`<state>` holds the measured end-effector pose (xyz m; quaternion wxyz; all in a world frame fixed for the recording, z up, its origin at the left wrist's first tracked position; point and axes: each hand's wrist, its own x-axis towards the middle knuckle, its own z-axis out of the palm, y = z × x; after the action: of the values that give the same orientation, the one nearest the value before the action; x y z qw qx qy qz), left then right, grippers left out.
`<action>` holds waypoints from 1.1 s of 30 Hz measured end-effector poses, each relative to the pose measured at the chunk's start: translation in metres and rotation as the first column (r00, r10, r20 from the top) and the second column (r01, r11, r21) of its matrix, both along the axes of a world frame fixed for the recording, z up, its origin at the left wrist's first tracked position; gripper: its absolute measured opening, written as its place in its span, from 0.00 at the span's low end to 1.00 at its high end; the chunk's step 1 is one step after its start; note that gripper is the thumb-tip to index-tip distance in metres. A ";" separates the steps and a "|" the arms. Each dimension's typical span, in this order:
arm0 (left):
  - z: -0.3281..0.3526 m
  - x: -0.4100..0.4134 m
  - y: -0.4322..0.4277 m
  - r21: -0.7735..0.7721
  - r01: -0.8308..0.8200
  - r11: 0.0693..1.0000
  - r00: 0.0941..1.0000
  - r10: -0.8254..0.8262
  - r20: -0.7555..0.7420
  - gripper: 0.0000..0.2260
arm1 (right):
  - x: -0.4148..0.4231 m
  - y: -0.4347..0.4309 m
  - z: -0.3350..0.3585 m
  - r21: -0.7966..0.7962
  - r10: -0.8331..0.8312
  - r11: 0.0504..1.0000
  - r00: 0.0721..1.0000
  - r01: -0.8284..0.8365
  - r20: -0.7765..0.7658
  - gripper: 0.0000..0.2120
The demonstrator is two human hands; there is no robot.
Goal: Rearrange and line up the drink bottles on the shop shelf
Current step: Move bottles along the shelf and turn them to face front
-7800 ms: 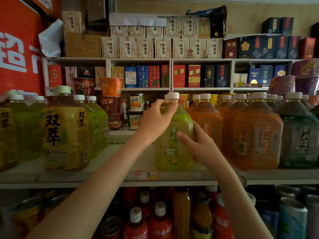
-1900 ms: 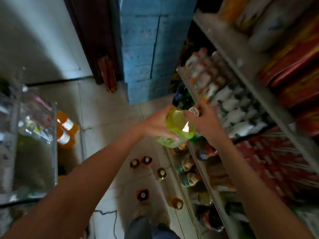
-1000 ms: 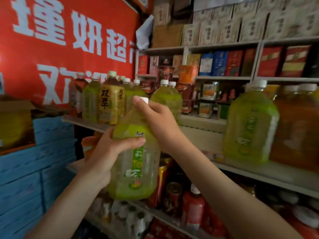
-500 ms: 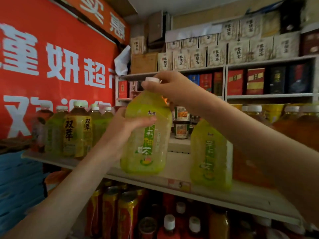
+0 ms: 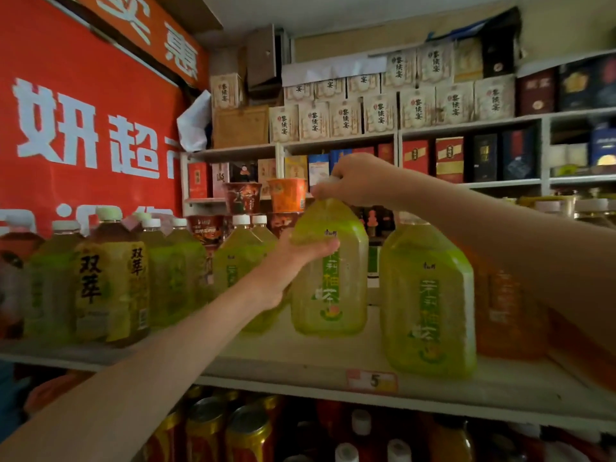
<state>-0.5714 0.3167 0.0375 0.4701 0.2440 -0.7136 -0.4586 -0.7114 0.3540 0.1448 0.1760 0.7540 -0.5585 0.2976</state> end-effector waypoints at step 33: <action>-0.012 0.065 -0.064 -0.755 -0.495 0.430 0.746 0.656 -0.115 0.15 | 0.004 -0.002 -0.026 0.204 -0.228 0.939 0.946 0.277 -0.230 0.25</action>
<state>-0.5068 0.2526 0.0258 0.5816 0.3021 -0.7497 0.0922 -0.7070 0.3520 0.1191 0.1789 0.7175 -0.6613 0.1260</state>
